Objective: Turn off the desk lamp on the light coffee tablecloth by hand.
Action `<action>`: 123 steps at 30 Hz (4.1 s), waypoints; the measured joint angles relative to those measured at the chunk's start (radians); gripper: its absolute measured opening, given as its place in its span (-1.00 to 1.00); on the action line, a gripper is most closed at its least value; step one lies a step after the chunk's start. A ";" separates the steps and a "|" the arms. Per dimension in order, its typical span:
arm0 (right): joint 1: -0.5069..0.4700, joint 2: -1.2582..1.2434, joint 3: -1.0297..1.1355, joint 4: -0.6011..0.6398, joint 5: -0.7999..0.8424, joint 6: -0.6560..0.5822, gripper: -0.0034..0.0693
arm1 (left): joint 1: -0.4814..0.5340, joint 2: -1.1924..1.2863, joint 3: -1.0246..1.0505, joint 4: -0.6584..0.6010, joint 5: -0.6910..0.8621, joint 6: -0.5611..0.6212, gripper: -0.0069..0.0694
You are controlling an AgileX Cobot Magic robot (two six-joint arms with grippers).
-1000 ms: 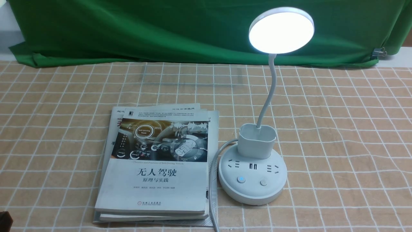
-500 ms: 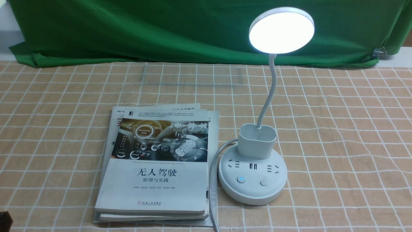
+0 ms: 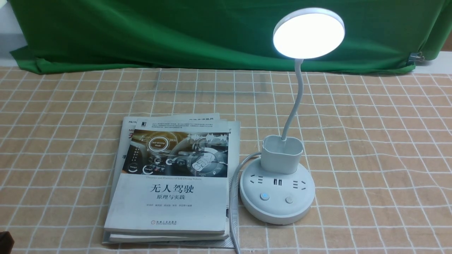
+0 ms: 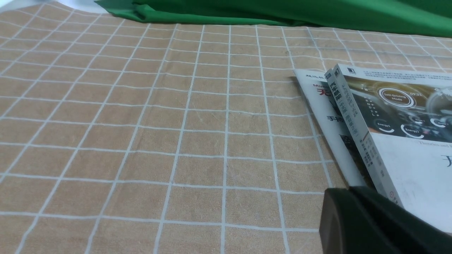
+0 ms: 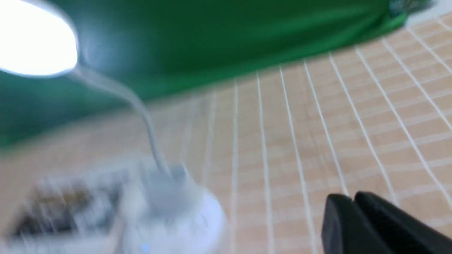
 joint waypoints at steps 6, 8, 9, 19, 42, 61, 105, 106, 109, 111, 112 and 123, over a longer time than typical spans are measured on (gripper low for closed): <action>0.003 0.372 -0.255 0.000 0.332 -0.143 -0.78 | 0.000 0.000 0.000 0.000 0.000 0.000 -0.81; 0.019 0.477 -0.301 0.014 0.366 -0.157 -0.80 | 0.000 0.000 0.000 0.000 0.000 0.000 -0.81; 0.033 0.516 -0.315 0.025 0.368 -0.159 -0.80 | 0.000 0.000 0.000 0.000 0.000 0.000 -0.81; 0.462 0.932 -0.404 0.005 0.240 0.009 -0.80 | 0.000 0.000 0.000 0.000 0.000 0.000 -0.81; 0.503 1.331 -0.613 -0.062 0.119 0.033 -0.80 | 0.000 0.000 0.000 0.000 0.000 -0.001 -0.81; 0.488 1.331 -0.613 -0.062 0.076 0.134 -0.80 | 0.000 0.000 0.000 0.000 0.000 -0.001 -0.81; 0.477 1.390 -0.613 -0.070 0.050 0.107 -0.80 | 0.000 0.000 0.000 0.000 0.000 -0.001 -0.81; 0.477 1.392 -0.613 -0.070 0.046 0.105 -0.80 | 0.000 0.000 0.000 0.000 0.000 -0.001 -0.81; 0.477 1.395 -0.614 -0.070 0.043 0.099 -0.80 | 0.000 0.000 0.000 0.000 0.000 -0.001 -0.81; 0.477 1.395 -0.614 -0.071 0.043 0.093 -0.79 | 0.000 0.000 0.000 0.000 0.000 -0.001 -0.81; 0.477 1.394 -0.614 -0.071 0.043 0.091 -0.79 | 0.000 0.000 0.000 0.000 0.000 -0.001 -0.81; 0.477 1.234 -0.585 -0.071 0.080 0.085 -0.79 | 0.000 0.000 0.000 0.000 0.000 -0.001 -0.81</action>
